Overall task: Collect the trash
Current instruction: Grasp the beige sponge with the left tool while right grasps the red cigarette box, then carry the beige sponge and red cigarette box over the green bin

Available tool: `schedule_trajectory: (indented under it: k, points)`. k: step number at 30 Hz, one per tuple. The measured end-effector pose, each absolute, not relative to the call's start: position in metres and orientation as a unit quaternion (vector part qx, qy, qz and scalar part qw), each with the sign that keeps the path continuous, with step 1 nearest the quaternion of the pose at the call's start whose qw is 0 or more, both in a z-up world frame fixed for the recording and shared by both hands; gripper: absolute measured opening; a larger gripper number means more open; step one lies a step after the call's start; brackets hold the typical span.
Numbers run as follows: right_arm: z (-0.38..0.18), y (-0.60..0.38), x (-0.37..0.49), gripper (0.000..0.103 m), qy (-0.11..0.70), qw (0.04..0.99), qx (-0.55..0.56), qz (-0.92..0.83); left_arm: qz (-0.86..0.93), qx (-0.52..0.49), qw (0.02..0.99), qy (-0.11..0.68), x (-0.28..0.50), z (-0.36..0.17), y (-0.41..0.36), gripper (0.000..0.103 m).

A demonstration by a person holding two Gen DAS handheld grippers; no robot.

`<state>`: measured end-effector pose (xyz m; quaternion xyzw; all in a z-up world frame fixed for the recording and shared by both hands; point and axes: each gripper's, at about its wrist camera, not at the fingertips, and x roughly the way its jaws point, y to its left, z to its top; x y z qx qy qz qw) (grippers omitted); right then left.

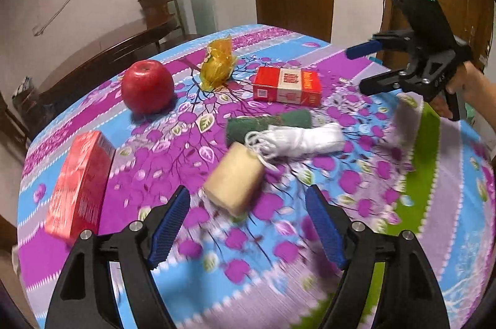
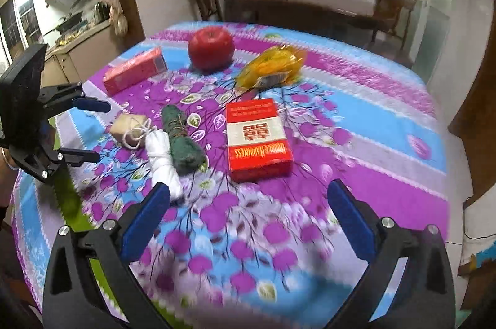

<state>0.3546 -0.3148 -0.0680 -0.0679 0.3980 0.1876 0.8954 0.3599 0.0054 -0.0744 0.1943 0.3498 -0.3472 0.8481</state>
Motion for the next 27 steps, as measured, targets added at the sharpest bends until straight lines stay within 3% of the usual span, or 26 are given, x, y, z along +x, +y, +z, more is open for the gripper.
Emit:
schedule_trajectory:
  k: [5, 11, 14, 15, 18, 27]
  points:
    - [-0.079, -0.302, 0.383, 0.097, 0.408, 0.89, -0.092, 0.181, -0.362, 0.208, 0.835, 0.358, 0.383, -0.087, -0.006, 0.077]
    - [-0.092, -0.298, 0.406, 0.078, 0.435, 0.875, -0.092, 0.191, -0.384, 0.21, 0.826, 0.357, 0.389, -0.093, -0.007, 0.062]
    - [-0.099, -0.296, 0.409, 0.06, 0.445, 0.869, -0.098, 0.193, -0.386, 0.214, 0.821, 0.363, 0.393, -0.096, -0.009, 0.05]
    - [-0.101, -0.296, 0.409, 0.054, 0.446, 0.868, -0.1, 0.192, -0.381, 0.215, 0.823, 0.363, 0.393, -0.097, -0.009, 0.041]
    - [-0.1, -0.297, 0.402, 0.054, 0.439, 0.872, -0.093, 0.194, -0.378, 0.217, 0.821, 0.368, 0.385, -0.093, -0.004, 0.036]
    - [-0.075, -0.325, 0.341, 0.054, 0.408, 0.892, -0.06, 0.187, -0.374, 0.202, 0.835, 0.349, 0.292, -0.069, 0.033, 0.035]
